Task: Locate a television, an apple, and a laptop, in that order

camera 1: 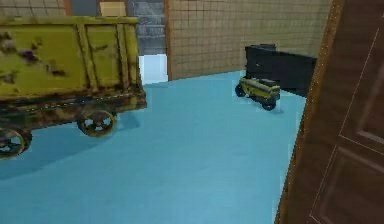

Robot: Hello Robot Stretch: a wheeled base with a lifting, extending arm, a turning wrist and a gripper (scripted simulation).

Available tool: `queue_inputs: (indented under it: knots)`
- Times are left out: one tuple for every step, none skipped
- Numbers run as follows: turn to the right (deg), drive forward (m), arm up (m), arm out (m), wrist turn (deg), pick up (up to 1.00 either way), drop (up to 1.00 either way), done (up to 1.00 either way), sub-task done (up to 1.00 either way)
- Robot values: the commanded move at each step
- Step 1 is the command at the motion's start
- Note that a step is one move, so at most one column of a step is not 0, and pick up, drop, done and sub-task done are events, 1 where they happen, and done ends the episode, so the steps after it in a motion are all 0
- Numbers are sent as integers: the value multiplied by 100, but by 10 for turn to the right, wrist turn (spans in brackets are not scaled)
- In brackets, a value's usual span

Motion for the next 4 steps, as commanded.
queue_inputs:
  knots:
    - [-30,0,0,0,0,0,0,0,0]
    - [0,100,0,0,0,0,0,0,0]
    - [0,100,0,0,0,0,0,0,0]
    - [0,100,0,0,0,0,0,0,0]
